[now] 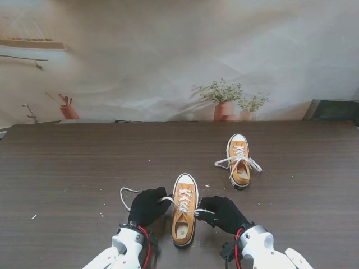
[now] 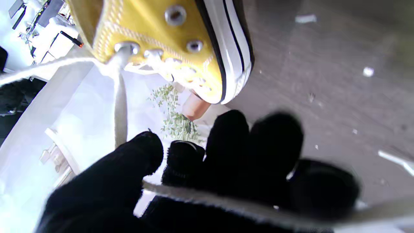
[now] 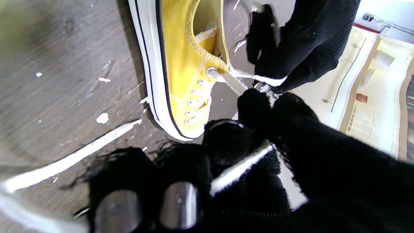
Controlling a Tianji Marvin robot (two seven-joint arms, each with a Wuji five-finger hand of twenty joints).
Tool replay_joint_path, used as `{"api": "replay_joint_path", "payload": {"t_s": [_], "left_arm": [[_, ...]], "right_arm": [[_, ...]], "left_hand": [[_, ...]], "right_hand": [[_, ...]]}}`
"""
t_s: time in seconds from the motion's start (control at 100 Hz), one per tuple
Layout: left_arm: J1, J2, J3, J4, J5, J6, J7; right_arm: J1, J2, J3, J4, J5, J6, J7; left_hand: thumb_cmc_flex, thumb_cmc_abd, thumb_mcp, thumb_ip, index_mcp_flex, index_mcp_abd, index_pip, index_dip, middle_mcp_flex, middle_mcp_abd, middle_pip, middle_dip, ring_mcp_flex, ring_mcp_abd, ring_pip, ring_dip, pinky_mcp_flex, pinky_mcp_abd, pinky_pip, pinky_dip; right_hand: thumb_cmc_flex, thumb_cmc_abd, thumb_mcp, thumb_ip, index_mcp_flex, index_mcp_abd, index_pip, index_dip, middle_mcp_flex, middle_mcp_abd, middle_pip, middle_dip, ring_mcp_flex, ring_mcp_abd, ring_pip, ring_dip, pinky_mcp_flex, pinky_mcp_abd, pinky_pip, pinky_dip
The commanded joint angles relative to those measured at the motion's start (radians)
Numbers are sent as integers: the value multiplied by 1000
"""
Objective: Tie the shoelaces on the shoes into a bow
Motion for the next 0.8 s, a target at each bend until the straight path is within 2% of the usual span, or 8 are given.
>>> {"api": "replay_joint_path", "payload": {"t_s": [0.0, 0.1, 0.15, 0.27, 0.5, 0.65, 0.7, 0.79], "left_arm": [[9, 4, -13, -16, 18, 6, 16], [35, 27, -40, -67, 91, 90, -37], [48, 40, -53, -95, 122, 140, -81], [75, 60, -71, -158, 162, 256, -195], [68, 80, -66, -184, 220, 403, -309], [67, 87, -63, -188, 224, 429, -353], [71, 87, -64, -191, 222, 424, -354], [87, 86, -71, -204, 224, 409, -342]], "right_arm": [[-12, -1, 4, -6, -20, -11, 1], [-15, -1, 13, -1, -70, -12, -14], [-15, -1, 18, 3, -92, -7, -21], [-9, -2, 31, 22, -118, 6, -29], [14, -9, 32, 66, -175, 75, -68], [13, -7, 33, 68, -201, 100, -70], [7, -4, 37, 64, -224, 99, -64], [-1, -5, 37, 67, -284, 86, -99]], "left_hand": [[-32, 51, -28, -19, 11, -23, -15, 30, 126, -8, 124, 52, 38, -126, 236, 57, 69, -181, 297, 122], [-65, 58, -50, 22, 40, -53, -10, 41, 180, -74, 283, 108, 38, -264, 409, 76, 97, -359, 362, 296], [-69, 58, -59, 40, 49, -62, -9, 43, 195, -105, 323, 113, 39, -298, 440, 77, 103, -398, 362, 338], [-40, 74, -105, 51, 48, -52, -12, 43, 191, -124, 394, 100, 37, -319, 479, 70, 110, -451, 362, 404], [-2, 100, -155, 39, 34, -48, -8, 52, 189, -138, 437, 77, 37, -319, 491, 64, 114, -484, 362, 426], [12, 109, -180, 33, 20, -48, -15, 53, 189, -135, 432, 67, 37, -319, 489, 60, 113, -480, 362, 413], [15, 115, -191, 30, 9, -49, -24, 50, 188, -133, 428, 64, 37, -317, 487, 58, 112, -474, 362, 408], [46, 132, -249, 3, -20, -61, -67, 28, 183, -129, 415, 66, 36, -315, 487, 54, 110, -452, 362, 393]], "right_hand": [[-5, -24, -9, -1, 31, -20, 2, -29, 86, 5, 53, 20, 23, -30, 85, 23, 41, -4, 287, 29], [-43, -23, 5, -3, 64, -18, -11, -32, 117, -8, 66, 31, 23, -35, 89, 40, 43, 0, 287, 63], [-61, -9, 6, -3, 82, -14, -18, -22, 135, -20, 82, 40, 23, -38, 91, 49, 44, 4, 287, 80], [-71, 6, 13, 2, 106, 4, -28, 23, 164, -66, 148, 77, 23, -46, 96, 75, 47, 11, 287, 118], [-61, -27, 41, 2, 133, 23, -25, 61, 164, -92, 205, 92, 24, -53, 99, 101, 51, 0, 287, 149], [-60, -25, 34, -1, 127, 14, -44, 58, 164, -84, 197, 86, 24, -51, 95, 103, 51, -3, 287, 153], [-56, -24, 17, -4, 105, -11, -64, 35, 164, -69, 165, 71, 25, -51, 89, 98, 50, -4, 287, 143], [-60, -50, 19, -10, -30, -21, -135, -128, 148, -55, 111, 59, 26, -69, 83, 75, 48, -16, 287, 104]]}}
